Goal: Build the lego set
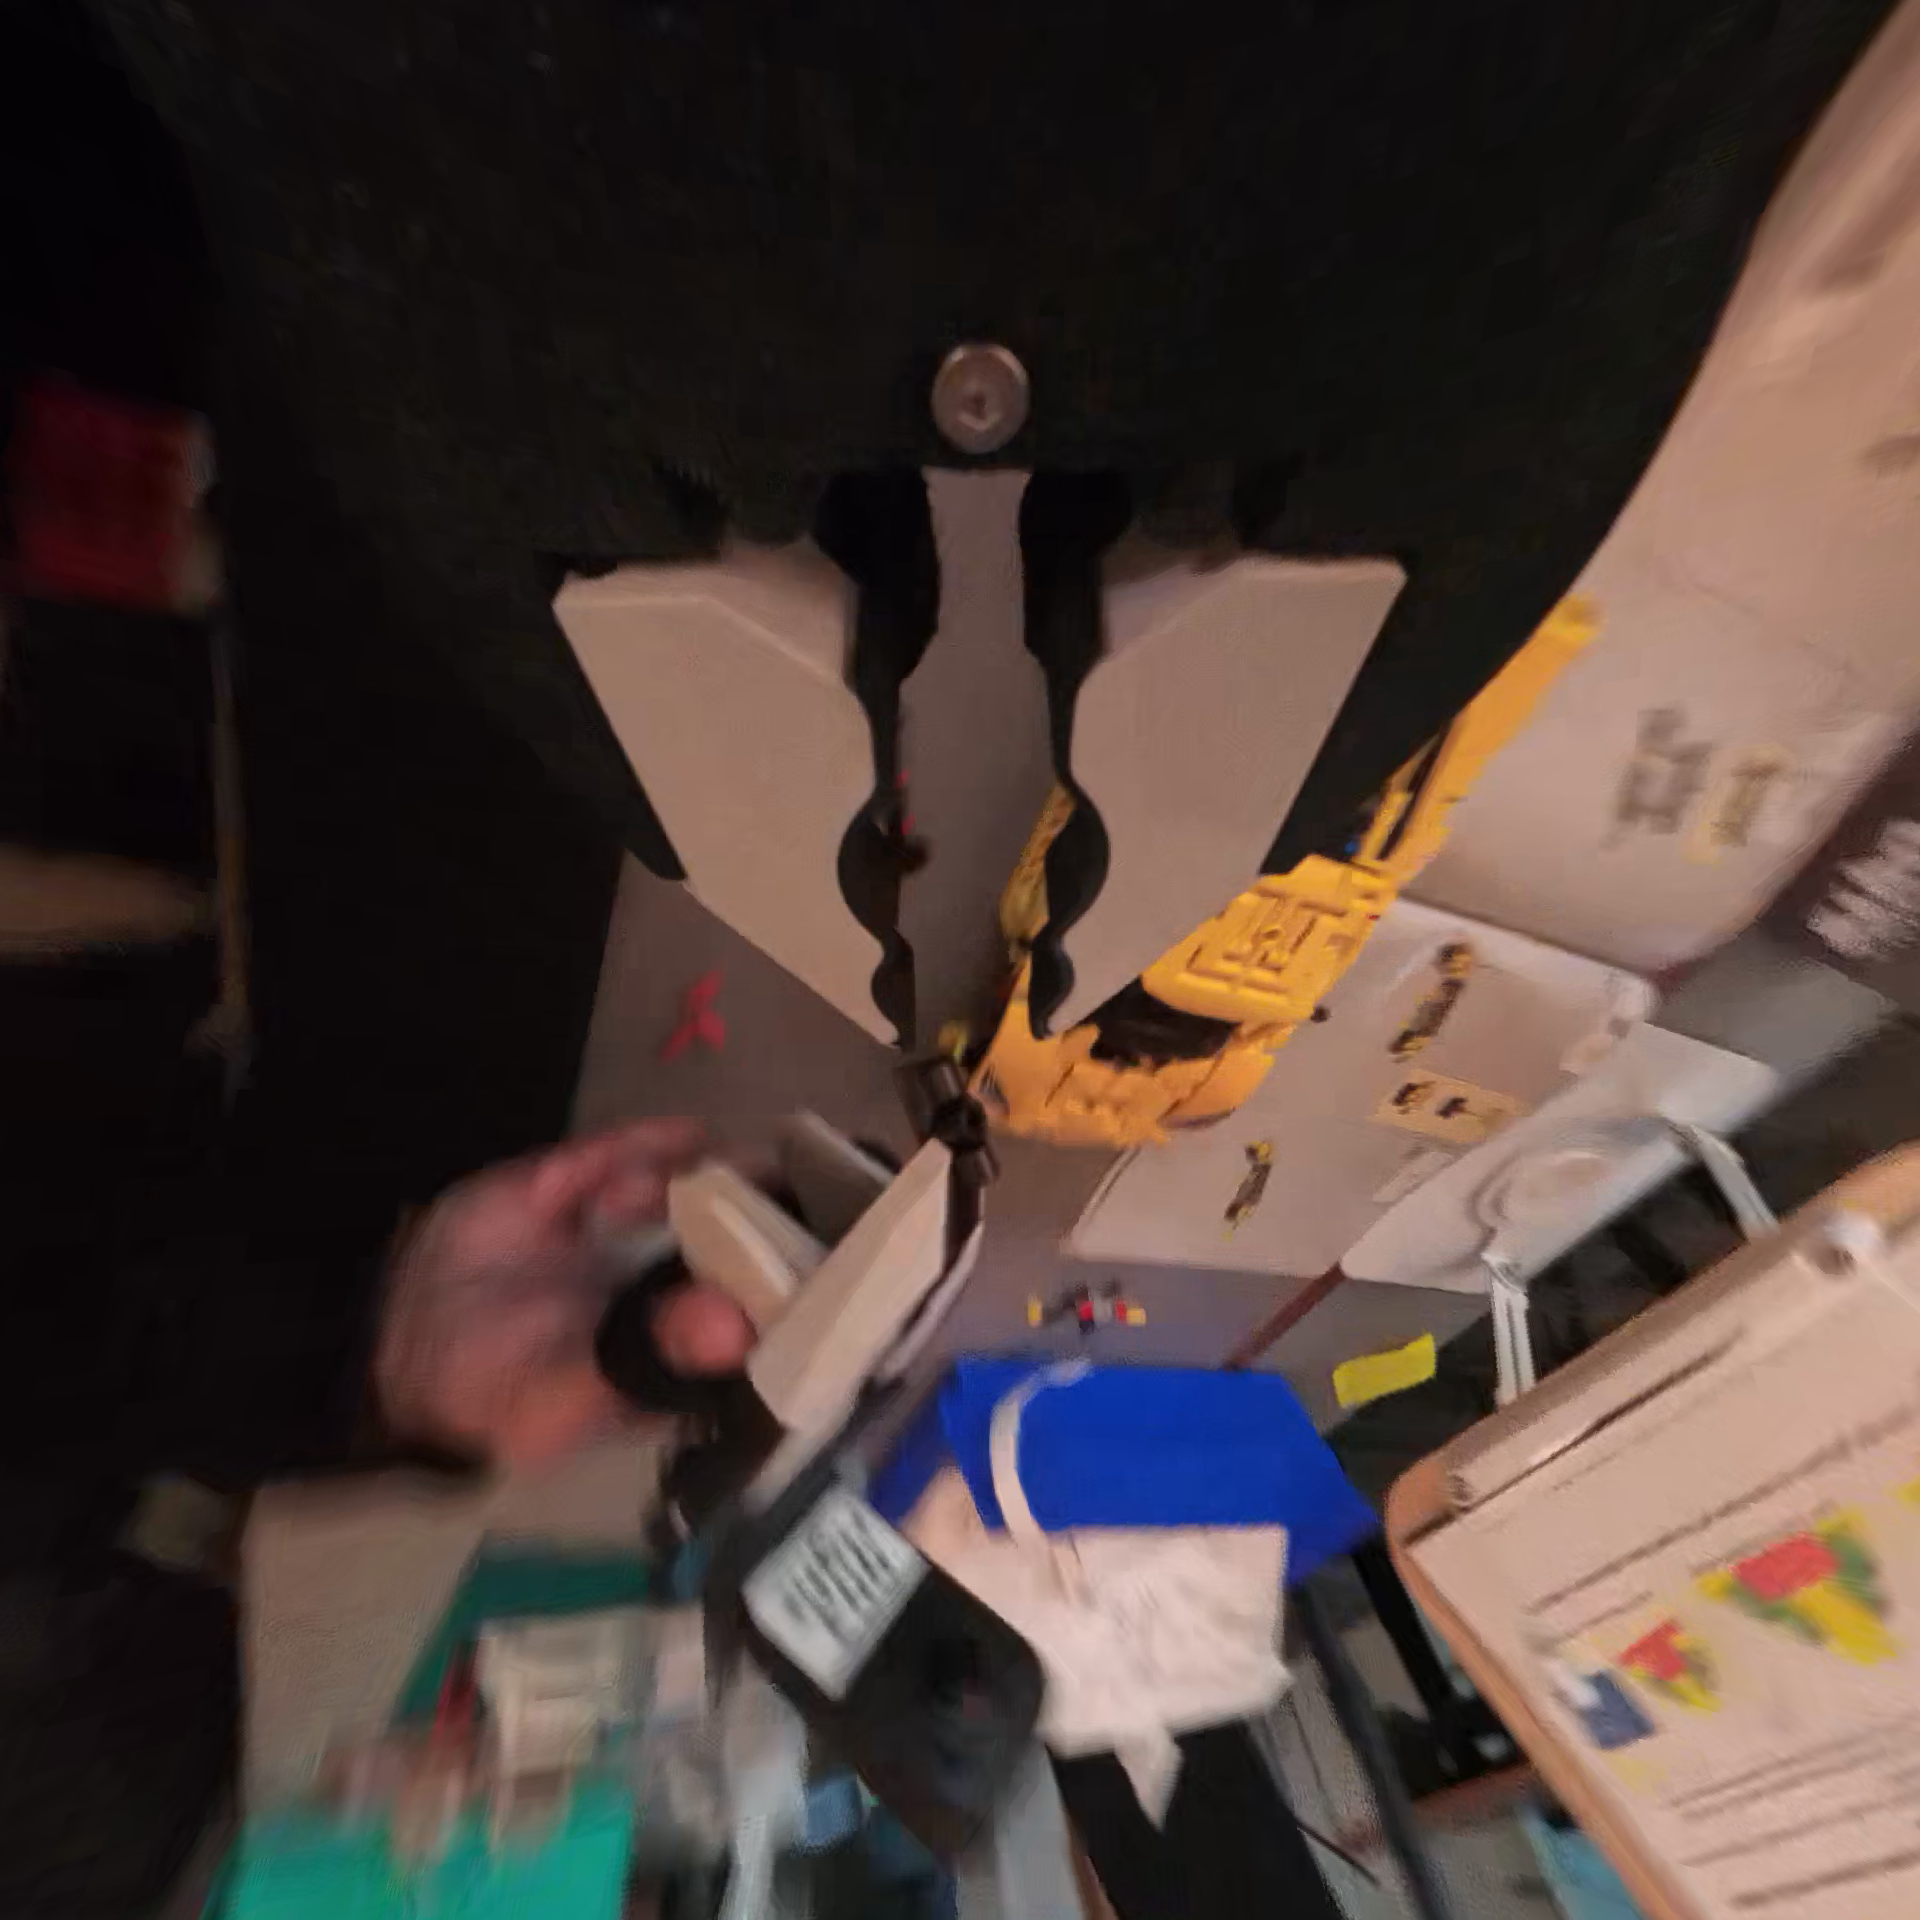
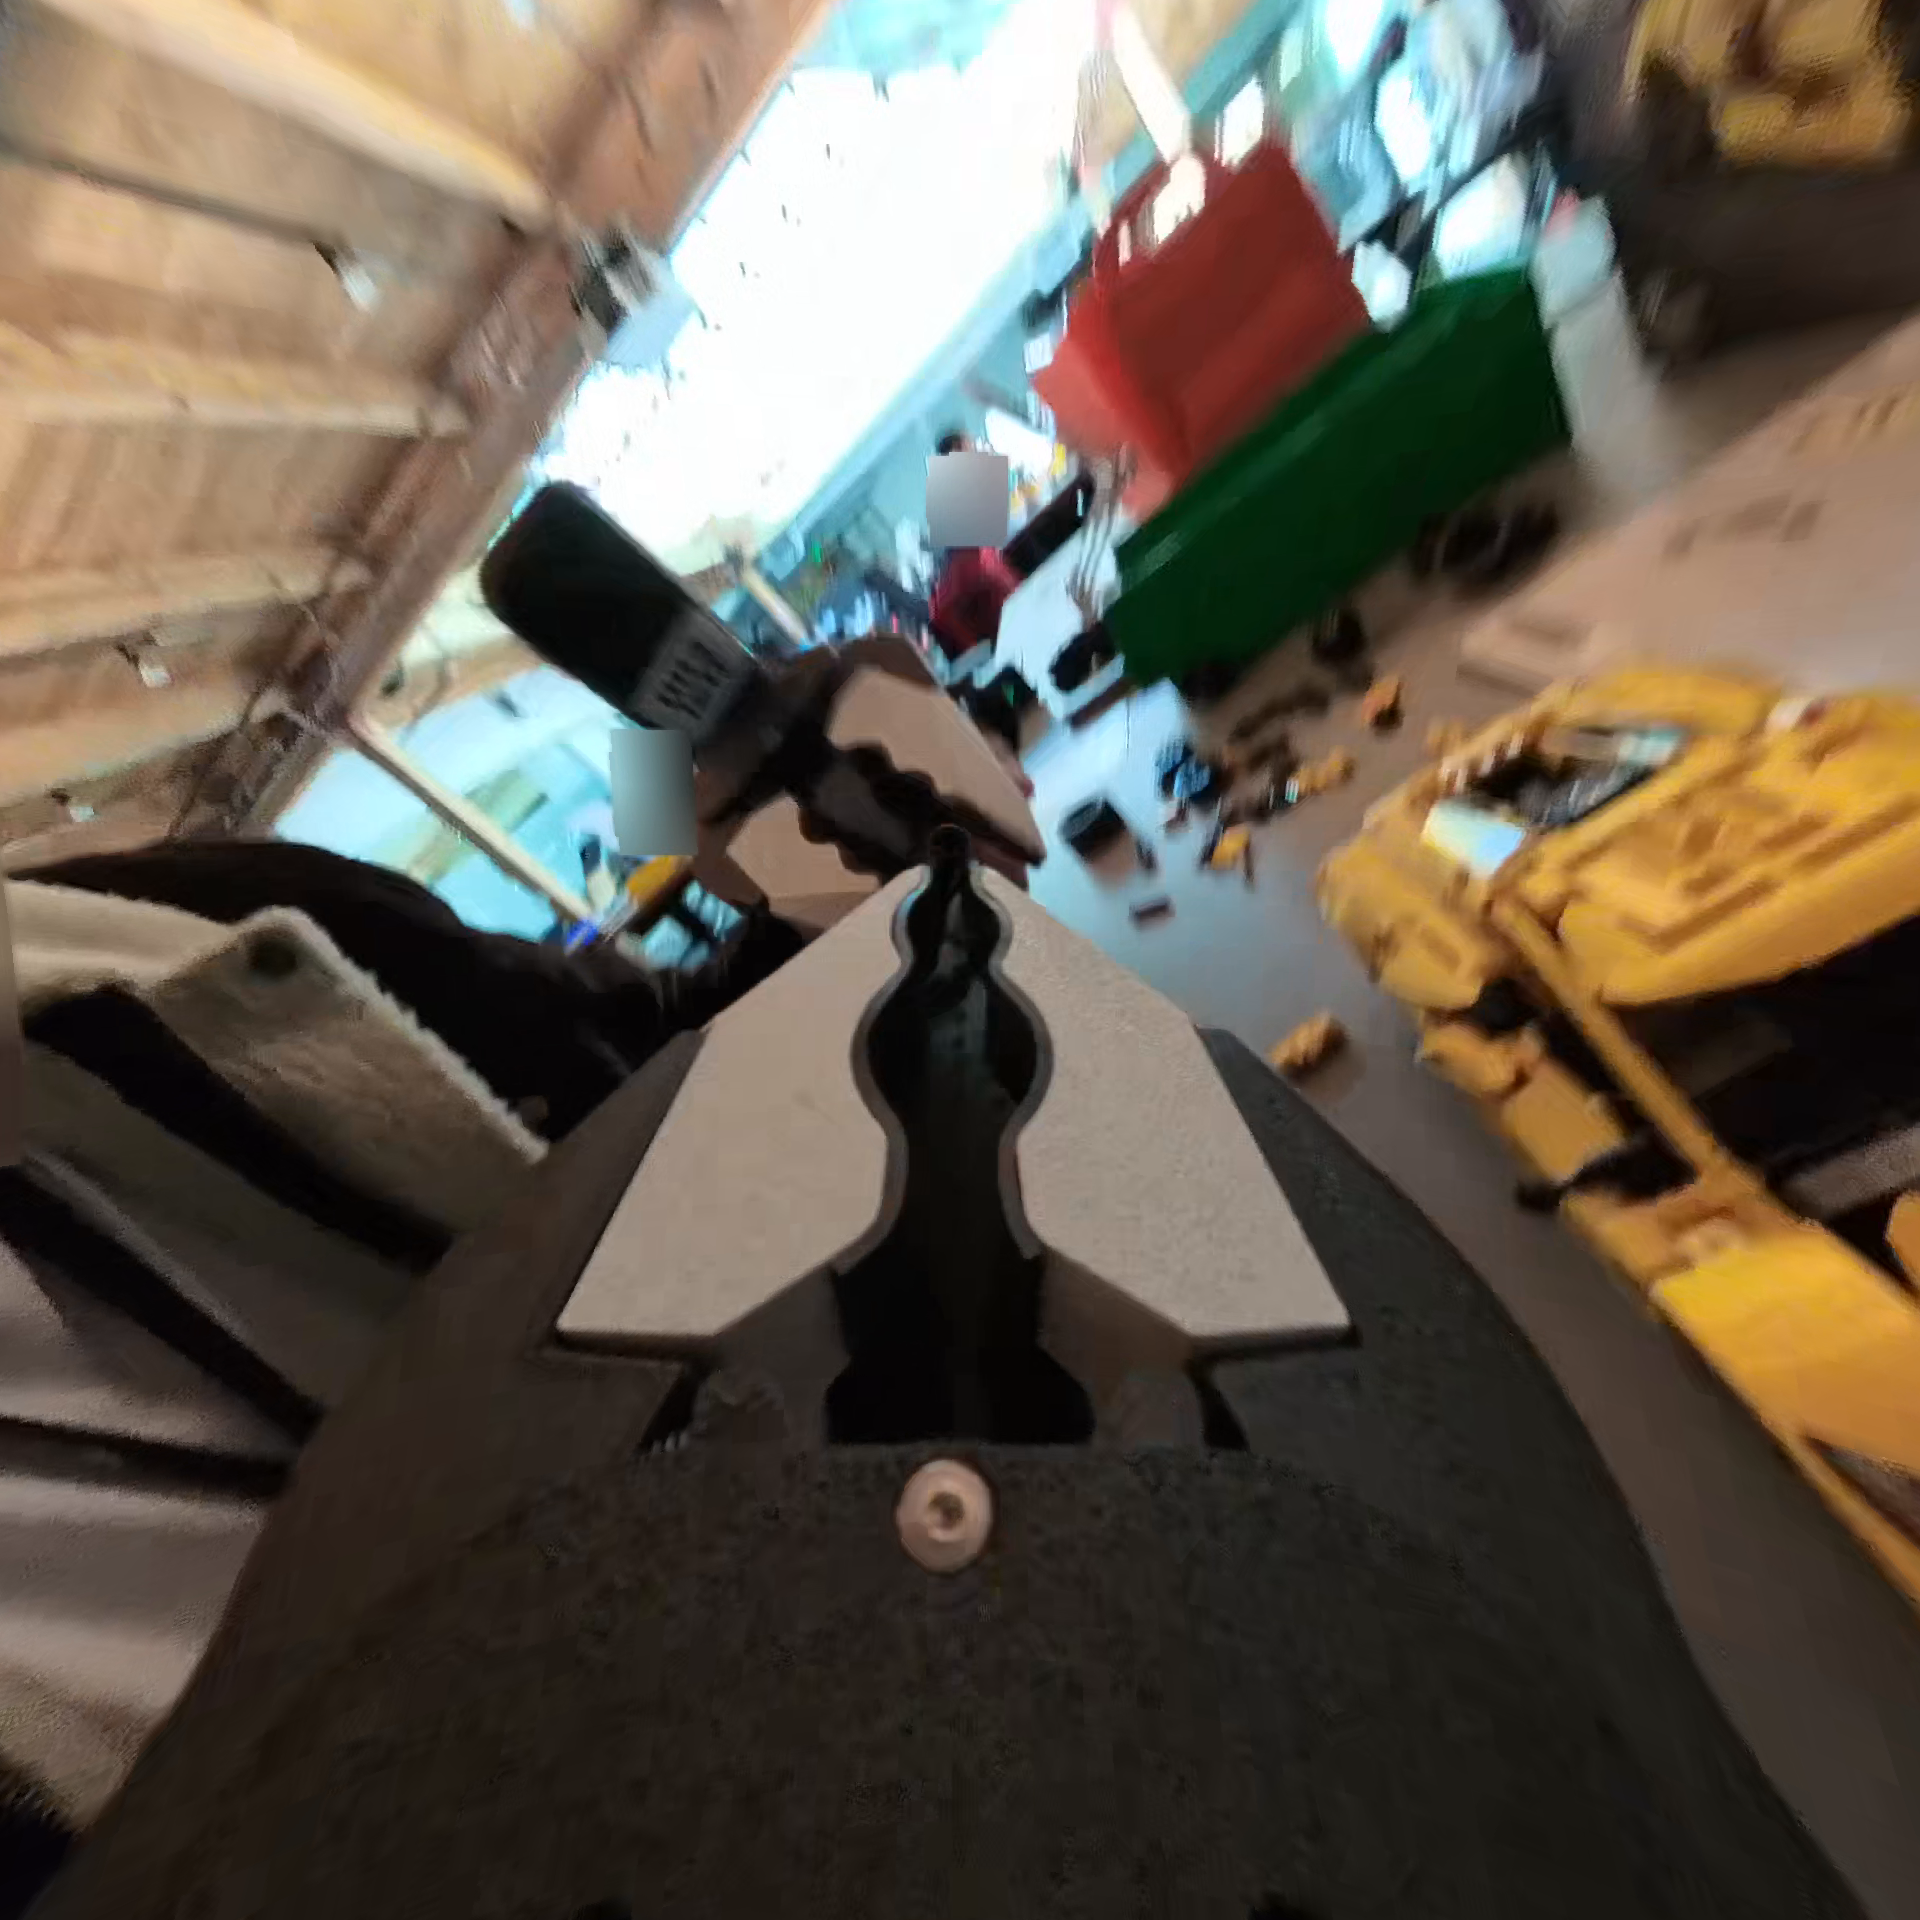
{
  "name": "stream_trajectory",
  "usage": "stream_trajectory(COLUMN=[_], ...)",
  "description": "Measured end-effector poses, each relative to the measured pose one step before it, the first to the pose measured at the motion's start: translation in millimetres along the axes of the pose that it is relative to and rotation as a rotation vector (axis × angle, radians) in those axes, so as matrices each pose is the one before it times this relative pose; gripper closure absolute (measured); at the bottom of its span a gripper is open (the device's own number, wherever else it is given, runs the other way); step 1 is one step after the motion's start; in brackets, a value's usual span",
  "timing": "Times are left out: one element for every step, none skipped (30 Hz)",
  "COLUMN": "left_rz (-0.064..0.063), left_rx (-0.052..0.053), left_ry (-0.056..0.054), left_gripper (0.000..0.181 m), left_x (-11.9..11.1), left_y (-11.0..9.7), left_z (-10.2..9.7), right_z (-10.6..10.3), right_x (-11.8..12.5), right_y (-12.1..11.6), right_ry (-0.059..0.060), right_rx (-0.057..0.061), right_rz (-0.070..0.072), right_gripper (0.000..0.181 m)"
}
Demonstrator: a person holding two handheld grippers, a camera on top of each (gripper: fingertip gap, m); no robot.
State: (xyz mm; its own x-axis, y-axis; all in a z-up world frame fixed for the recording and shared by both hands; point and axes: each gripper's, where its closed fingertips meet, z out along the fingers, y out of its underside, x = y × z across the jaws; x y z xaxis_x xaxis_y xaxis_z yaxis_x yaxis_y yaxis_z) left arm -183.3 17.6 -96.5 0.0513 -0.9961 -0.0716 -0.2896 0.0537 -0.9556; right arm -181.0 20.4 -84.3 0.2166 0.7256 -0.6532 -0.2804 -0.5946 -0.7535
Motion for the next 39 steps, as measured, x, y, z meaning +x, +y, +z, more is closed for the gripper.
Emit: stream_trajectory(left_rz=[-0.1172,-0.0867,-0.0536,-0.0209,0.0001,0.0037,-0.003,-0.0088,-0.0068,-0.01,-0.0227,-0.0367,-0.0424,-0.0395,-0.0286,-0.0114,0.0041,0.0091,0.0024,-0.0056,-0.0054,0.0036,0.0152,0.0195,0.0171,0.014,0.0053,-0.0066,-0.0072,0.0039,0.0127,0.0118,0.0034,-0.0032,-0.0027,0.0048,0.0127,0.0144,0.0167], left_rx=[0.0887,0.0772,0.0655,0.0271,-0.01,0.0037,0.02,0.0046,-0.0058,-0.0031,0.0039,0.017,0.0218,0.0146,0.0054,0.0023,0.0012,0.0012,0.0054,0.009,0.0072,0.0048,0.0068,0.0075,0.0012,-0.0089,-0.0164,-0.0176,-0.0204,-0.0283,-0.0341,-0.0299,-0.0221,-0.0209,-0.0237,-0.0229,-0.0178,-0.0116,-0.007], left_ry=[0.0361,0.0225,0.0107,0.0175,-0.0019,-0.0101,0.0147,0.0138,-0.0002,0.0002,0.0084,0.0117,0.0132,0.0173,0.0179,0.0085,-0.0026,-0.0052,-0.0005,0.0051,0.0045,0.0001,-0.0009,-0.0008,0.0013,0.0089,0.0148,0.0128,0.0056,-0.0041,-0.0076,0.0003,0.0137,0.0227,0.0204,0.009,0.0018,-0.003,-0.0099], left_gripper=[0.16,0.16,0.16,0.161,0.165,0.169,0.171,0.176,0.177,0.177,0.177,0.178,0.178,0.179,0.178,0.178,0.178,0.178,0.178,0.178,0.178,0.178,0.179,0.179,0.179,0.18,0.18,0.18,0.18,0.18,0.18,0.18,0.18,0.18,0.18,0.18,0.18,0.18,0.18], left_x=[-0.75,-1.3,-1.48,0.62,-2.13,-2.99,1.59,1.67,-0.78,-1.47,-1.06,-1.31,-1.45,-0.95,0.06,0.28,-0.16,-0.27,0.19,0.58,0.47,0.29,0.78,1.19,1.11,1.22,0.86,-0.06,-1.2,-2.2,-2.11,-0.58,1.43,2.68,2.75,1.78,1.35,0.94,-0.07], left_y=[-5.67,-4.03,-2.72,2.21,5.26,1.69,-1.25,0.07,1.24,1.04,-0.06,-1.96,-2.52,-1.22,0.15,0.11,0.02,-0.14,-0.71,-1.0,-0.74,-0.28,-0.62,-1.06,-0.83,0.42,1.53,1.99,2.82,4.14,4.93,4.23,3.18,3.43,3.97,3.87,2.89,1.74,0.94], left_z=[0.73,0.4,0.06,0.53,0.21,-0.75,-0.48,0.62,0.79,0.18,-0.44,-1.21,-1.48,-1.29,-0.55,-0.2,-0.19,-0.04,0.01,-0.03,0.04,-0.25,-0.29,-0.57,-0.59,-0.68,-0.59,-0.87,-1.14,-1.2,-1.08,-0.72,-0.1,0.64,1.55,1.86,1.61,1.18,0.67], right_z=[-0.13,0.98,1.62,0.75,0.52,0.53,-0.64,-0.37,-0.02,-0.65,-0.2,-0.09,0.19,0.81,0.58,0.09,0.31,0.25,0.1,0.36,0.29,0.17,0.2,0.48,0.65,0.57,0.03,-0.87,-1.82,-2.68,-3.14,-2.89,-1.99,-0.73,0.29,0.95,1.34,1.78,1.84], right_x=[1.78,2.47,0.5,1.76,2.94,1.75,-0.07,-0.36,1.2,2.29,1.24,0.15,-0.18,0.12,-0.19,-0.33,0.04,0.4,-0.03,-0.61,-0.71,-0.43,-0.72,-1.47,-1.02,-0.75,-0.47,1.4,1.83,1.02,0.27,0.37,1.86,1.63,0.3,-1.53,-2.34,-2.63,-1.44], right_y=[-7.17,-2.59,-0.04,0.24,2.01,3.46,-0.8,-0.57,0.89,0.39,0.96,0.57,1.27,2.51,0.95,-0.11,0.45,0.12,-0.29,-0.06,0.01,0.35,0.45,0.14,0.7,0.94,1.46,2.03,1.75,1.36,0.8,0.52,2.06,3.58,3.61,2.66,3.32,5.53,7.13], right_ry=[0.0009,0.0029,-0.0101,0.0014,0.0107,0.0029,-0.0016,-0.0009,0.0058,0.0081,0.0003,-0.0061,-0.0038,0.0037,0.0043,0.0006,-0.0031,-0.0051,-0.0071,-0.0092,-0.0095,-0.0083,-0.0126,-0.0164,-0.0119,-0.007,0.0017,0.0214,0.0311,0.0292,0.0227,0.0176,0.017,0.0085,-0.0041,-0.014,-0.0173,-0.0191,-0.0111], right_rx=[0.0518,0.0329,0.0201,0.0182,-0.0004,-0.0193,0.0077,0.0045,-0.0051,-0.0003,-0.0009,0.0029,0.0005,-0.006,0.0046,0.0061,-0.0034,-0.0023,0.0033,0.0039,0.0037,0.0032,0.0027,0.0047,0.0009,-0.0044,-0.0117,-0.0239,-0.0268,-0.0257,-0.0209,-0.0179,-0.0248,-0.0305,-0.0281,-0.0187,-0.0219,-0.0341,-0.044], right_rz=[-0.0179,-0.0098,-0.0022,0.0024,0.0024,0.0061,0.0003,-0.0022,-0.0007,0.0001,0.0064,0.0104,0.0043,-0.0042,-0.0052,-0.0009,0.0041,0.0083,0.009,0.0088,0.0088,0.0111,0.0148,0.0144,0.0102,0.0001,-0.0123,-0.03,-0.0501,-0.0559,-0.0517,-0.0376,-0.024,-0.0095,-0.0003,0.0042,0.0027,0.0017,0.0046], right_gripper=[0.179,0.179,0.179,0.179,0.179,0.178,0.179,0.179,0.179,0.179,0.179,0.18,0.181,0.181,0.181,0.181,0.181,0.181,0.181,0.181,0.181,0.181,0.181,0.181,0.181,0.181,0.181,0.176,0.166,0.162,0.162,0.162,0.162,0.162,0.162,0.161,0.161,0.164,0.173])
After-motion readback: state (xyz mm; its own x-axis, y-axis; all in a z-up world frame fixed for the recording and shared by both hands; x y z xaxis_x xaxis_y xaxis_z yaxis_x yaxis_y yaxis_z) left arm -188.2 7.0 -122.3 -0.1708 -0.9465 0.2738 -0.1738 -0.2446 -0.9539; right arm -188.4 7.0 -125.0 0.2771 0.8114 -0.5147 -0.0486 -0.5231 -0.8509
